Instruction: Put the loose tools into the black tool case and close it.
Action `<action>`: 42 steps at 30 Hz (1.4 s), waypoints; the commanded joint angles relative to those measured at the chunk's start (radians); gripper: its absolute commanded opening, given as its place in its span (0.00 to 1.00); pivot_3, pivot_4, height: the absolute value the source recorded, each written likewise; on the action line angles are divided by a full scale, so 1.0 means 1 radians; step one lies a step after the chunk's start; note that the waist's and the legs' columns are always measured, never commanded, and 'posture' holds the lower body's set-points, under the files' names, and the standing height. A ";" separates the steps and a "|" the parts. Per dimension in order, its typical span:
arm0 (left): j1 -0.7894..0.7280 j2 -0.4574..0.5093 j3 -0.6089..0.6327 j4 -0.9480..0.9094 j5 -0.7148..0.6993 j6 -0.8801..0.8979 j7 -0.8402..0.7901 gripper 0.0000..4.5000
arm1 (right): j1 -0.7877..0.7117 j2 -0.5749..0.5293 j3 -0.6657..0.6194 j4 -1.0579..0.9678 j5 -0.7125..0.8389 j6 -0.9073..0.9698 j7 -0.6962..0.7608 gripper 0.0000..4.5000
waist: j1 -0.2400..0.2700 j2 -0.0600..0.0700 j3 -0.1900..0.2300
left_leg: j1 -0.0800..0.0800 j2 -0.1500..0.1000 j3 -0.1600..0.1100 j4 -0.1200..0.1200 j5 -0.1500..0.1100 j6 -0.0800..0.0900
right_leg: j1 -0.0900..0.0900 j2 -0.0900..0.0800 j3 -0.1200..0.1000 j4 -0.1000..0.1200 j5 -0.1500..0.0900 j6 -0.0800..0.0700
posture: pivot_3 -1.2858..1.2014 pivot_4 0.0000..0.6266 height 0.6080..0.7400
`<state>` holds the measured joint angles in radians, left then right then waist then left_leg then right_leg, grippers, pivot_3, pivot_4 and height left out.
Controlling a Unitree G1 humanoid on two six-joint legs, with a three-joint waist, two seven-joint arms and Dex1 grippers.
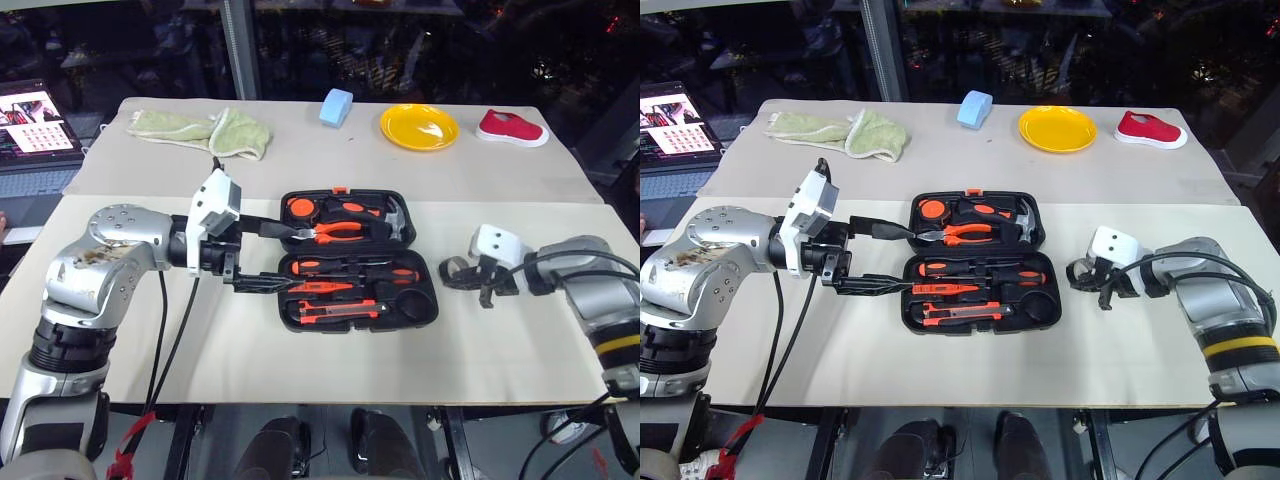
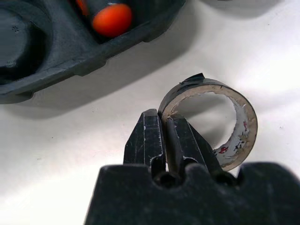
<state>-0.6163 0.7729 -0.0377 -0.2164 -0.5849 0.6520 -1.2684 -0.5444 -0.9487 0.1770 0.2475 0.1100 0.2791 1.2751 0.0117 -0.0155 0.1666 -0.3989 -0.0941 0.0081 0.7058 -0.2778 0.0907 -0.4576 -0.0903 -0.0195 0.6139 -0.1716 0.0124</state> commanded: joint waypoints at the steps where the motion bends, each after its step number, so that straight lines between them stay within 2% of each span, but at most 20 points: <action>1: 0.000 0.007 -0.024 -0.032 -0.007 -0.021 -0.035 1.00 | 0.015 -0.064 -0.161 -0.326 0.277 0.239 0.103 0.01 | -0.001 0.001 0.000 | 0.000 0.000 0.000 0.000 0.000 0.000 | 0.000 0.000 0.000 0.000 0.000 0.000 | 0.52 0.24 0.94; 4: 0.003 0.010 -0.039 -0.034 0.001 -0.034 -0.052 1.00 | 0.060 -0.096 -0.164 -0.496 0.340 0.340 0.100 0.01 | -0.003 0.001 0.000 | 0.000 0.001 0.000 0.000 0.000 0.000 | 0.000 0.001 0.000 0.000 0.000 0.000 | 0.52 0.24 0.94; 8: -0.012 -0.003 -0.054 -0.030 -0.001 -0.035 -0.052 1.00 | 0.122 -0.114 -0.080 -0.595 0.280 0.345 0.063 0.01 | 0.002 0.000 0.000 | 0.000 0.002 -0.002 0.000 -0.002 -0.001 | 0.001 0.000 0.000 -0.001 0.000 0.000 | 0.52 0.24 0.94; 13: -0.019 -0.011 -0.062 -0.027 -0.002 -0.041 -0.057 1.00 | 0.083 -0.084 0.013 -0.554 0.193 0.312 0.022 0.01 | 0.002 0.000 0.000 | -0.001 0.001 -0.001 0.005 -0.003 0.002 | 0.001 0.000 -0.001 0.000 0.001 0.001 | 0.52 0.24 0.94; 19: -0.022 -0.023 -0.065 -0.021 0.002 -0.052 -0.052 1.00 | -0.002 -0.076 0.104 -0.525 0.116 0.311 0.041 0.01 | 0.000 0.000 0.000 | -0.001 0.001 -0.001 0.006 -0.002 0.002 | 0.001 0.000 -0.001 0.001 0.001 0.001 | 0.52 0.24 0.94; 31: -0.020 -0.041 -0.055 -0.039 -0.016 -0.023 -0.001 1.00 | 0.017 -0.090 0.132 -0.581 0.115 0.337 0.083 0.01 | 0.002 0.000 0.000 | -0.001 0.001 -0.001 0.006 -0.002 0.002 | 0.001 0.000 -0.001 0.000 0.001 0.001 | 0.52 0.24 0.94; 32: -0.021 -0.040 -0.056 -0.039 -0.018 -0.021 -0.001 1.00 | 0.015 -0.084 0.134 -0.578 0.107 0.340 0.073 0.17 | 0.001 0.000 0.000 | -0.001 0.001 -0.001 0.006 -0.002 0.002 | 0.001 0.000 -0.001 0.001 0.001 0.001 | 0.52 0.24 0.94; 33: -0.022 -0.038 -0.057 -0.039 -0.019 -0.020 -0.002 1.00 | 0.014 -0.083 0.136 -0.577 0.103 0.336 0.072 0.19 | 0.001 0.000 0.000 | -0.001 0.001 -0.001 0.006 -0.002 0.002 | 0.001 0.000 -0.001 0.001 0.001 0.001 | 0.52 0.24 0.94; 42: -0.025 -0.032 -0.052 -0.039 -0.026 -0.015 -0.008 1.00 | 0.064 -0.103 0.095 -0.611 0.127 0.349 0.059 0.88 | 0.003 0.000 0.000 | -0.001 0.001 -0.001 0.006 -0.002 0.002 | 0.001 0.000 -0.002 0.001 0.001 0.001 | 0.52 0.24 0.94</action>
<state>-0.6227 0.7348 -0.1118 -0.2252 -0.5927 0.6390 -1.2729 -0.4868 -1.0315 0.3241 -0.3320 0.2215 0.6210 1.3419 0.0145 -0.0158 0.1662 -0.4001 -0.0936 0.0069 0.7124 -0.2801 0.0927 -0.4562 -0.0905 -0.0210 0.6145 -0.1708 0.0135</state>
